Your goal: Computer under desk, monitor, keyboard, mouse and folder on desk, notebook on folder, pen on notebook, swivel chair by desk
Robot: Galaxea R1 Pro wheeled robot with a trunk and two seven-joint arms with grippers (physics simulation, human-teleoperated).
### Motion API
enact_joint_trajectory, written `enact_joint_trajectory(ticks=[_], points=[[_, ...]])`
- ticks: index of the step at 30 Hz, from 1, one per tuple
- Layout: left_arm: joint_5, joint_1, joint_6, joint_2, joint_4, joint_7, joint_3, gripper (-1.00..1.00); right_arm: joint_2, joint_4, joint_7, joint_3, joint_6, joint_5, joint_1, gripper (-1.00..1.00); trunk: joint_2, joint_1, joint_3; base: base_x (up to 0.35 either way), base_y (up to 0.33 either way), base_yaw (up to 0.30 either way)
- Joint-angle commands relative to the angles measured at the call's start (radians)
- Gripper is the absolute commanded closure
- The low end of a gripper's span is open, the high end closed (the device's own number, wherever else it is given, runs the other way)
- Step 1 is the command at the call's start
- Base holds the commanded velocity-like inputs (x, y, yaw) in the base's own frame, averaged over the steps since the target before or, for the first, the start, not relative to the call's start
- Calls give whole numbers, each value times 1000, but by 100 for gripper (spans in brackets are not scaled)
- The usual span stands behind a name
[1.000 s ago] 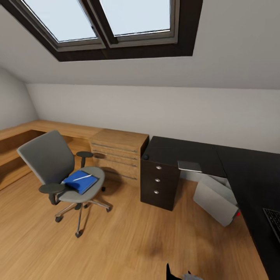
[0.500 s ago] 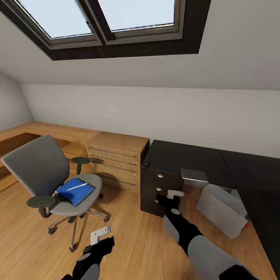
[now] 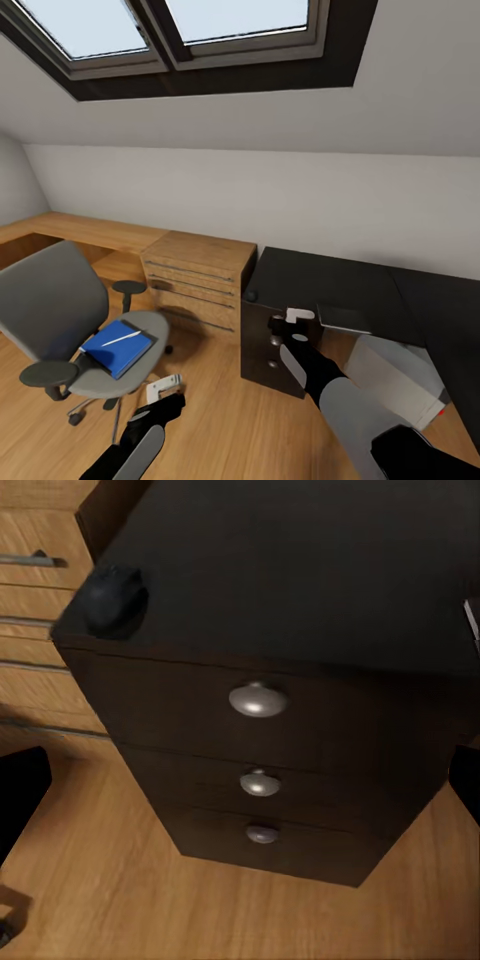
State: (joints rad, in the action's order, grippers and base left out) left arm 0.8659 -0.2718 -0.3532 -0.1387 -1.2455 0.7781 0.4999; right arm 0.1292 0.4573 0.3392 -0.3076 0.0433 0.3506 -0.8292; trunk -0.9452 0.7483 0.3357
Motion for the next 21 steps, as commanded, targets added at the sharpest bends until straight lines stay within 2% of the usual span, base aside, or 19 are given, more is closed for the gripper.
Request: enact_joint_trajectory(ticks=[1, 5, 9, 15, 21], points=[[4, -1, -2, -2, 0, 7, 3, -100, -1, 2, 10, -8, 5, 7, -1, -100, -1, 1, 1, 322, 0, 0], [4, -1, 0, -2, -20, 6, 5, -100, -2, 1, 12, -8, 6, 5, -1, -100, -1, 1, 1, 322, 0, 102], [5, -1, -1, -1, -25, 6, 8, -100, 2, 1, 12, -11, 6, 5, -1, -100, -1, 1, 1, 322, 0, 253], [4, -1, 0, 0, -26, 7, 47, -100, 3, 1, 11, -11, 6, 5, 0, -100, -1, 1, 2, 323, 23, 269], [4, -1, 0, 1, -26, 5, 59, -100, 2, 1, 10, -12, 5, 5, 1, -100, -1, 1, 4, 324, 92, 270]])
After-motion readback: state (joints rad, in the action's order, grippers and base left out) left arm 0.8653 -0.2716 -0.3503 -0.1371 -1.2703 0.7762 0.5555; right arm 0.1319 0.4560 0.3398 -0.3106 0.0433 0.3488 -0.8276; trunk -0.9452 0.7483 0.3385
